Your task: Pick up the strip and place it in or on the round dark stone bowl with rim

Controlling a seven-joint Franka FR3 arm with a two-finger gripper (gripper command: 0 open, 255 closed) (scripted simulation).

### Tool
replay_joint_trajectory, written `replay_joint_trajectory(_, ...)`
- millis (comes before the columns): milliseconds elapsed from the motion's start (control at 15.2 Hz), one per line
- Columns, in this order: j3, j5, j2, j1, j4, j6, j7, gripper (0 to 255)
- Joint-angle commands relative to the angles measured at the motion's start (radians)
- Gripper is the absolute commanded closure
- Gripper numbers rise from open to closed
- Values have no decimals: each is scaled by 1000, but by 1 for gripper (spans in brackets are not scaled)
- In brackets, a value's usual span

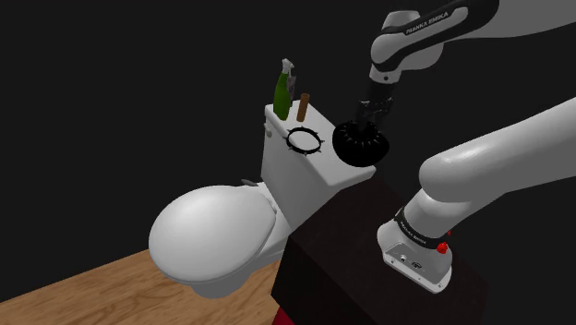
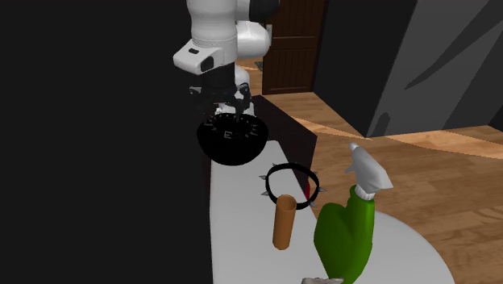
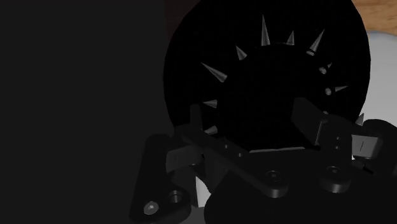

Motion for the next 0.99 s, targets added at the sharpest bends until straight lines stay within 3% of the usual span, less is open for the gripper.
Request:
replay_joint_trajectory(0, -55, 4, 46, -17, -5, -5, 2, 0)
replay_joint_trajectory(66, -52, 7, 61, -14, 10, -6, 6, 0)
replay_joint_trajectory(132, -56, -3, 44, -44, -18, 7, -22, 0)
replay_joint_trajectory(396, -24, 13, -1, -68, 81, -137, -31, 0)
replay_joint_trajectory(924, -13, 17, -1, -80, 81, -137, -35, 0)
